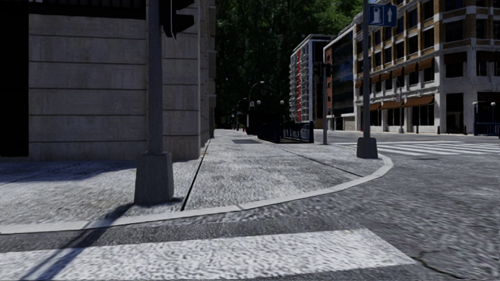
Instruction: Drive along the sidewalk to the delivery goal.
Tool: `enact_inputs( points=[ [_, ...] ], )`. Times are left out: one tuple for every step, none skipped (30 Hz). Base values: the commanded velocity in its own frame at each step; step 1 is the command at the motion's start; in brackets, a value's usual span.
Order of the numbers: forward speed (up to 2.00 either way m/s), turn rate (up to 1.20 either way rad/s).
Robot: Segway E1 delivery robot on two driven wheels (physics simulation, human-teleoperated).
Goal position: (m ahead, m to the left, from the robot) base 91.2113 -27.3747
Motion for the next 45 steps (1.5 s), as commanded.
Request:
enact_inputs(
  points=[
    [1.56,0.12],
    [1.56,0.12],
    [1.56,0.12],
    [1.56,0.12],
    [1.56,0.12],
    [1.56,0.12],
    [1.56,0.12],
    [1.56,0.12],
    [1.56,0.12],
    [1.56,0.12],
    [1.56,0.12],
    [1.56,0.12],
    [1.56,0.12],
    [1.56,0.12],
    [1.56,0.12],
    [1.56,0.12],
    [1.56,0.12],
    [1.56,0.12],
    [1.56,0.12],
    [1.56,0.12],
    [1.56,0.12],
    [1.56,0.12],
    [1.56,0.12],
    [1.55,0.12],
    [1.55,0.12],
    [1.53,0.12],
    [1.50,0.13],
    [1.44,0.16],
    [1.44,0.16],
    [1.37,0.20],
    [1.34,0.23],
    [1.32,0.23],
    [1.32,0.23],
    [1.31,0.23],
    [1.31,0.23],
    [1.30,0.18],
    [1.30,0.18],
    [1.30,0.00],
    [1.30,0.00],
    [1.30,0.00],
    [1.30,0.00],
    [1.30,0.00],
    [1.30,0.00],
    [1.30,0.00],
    [1.30,0.00]
  ],
)
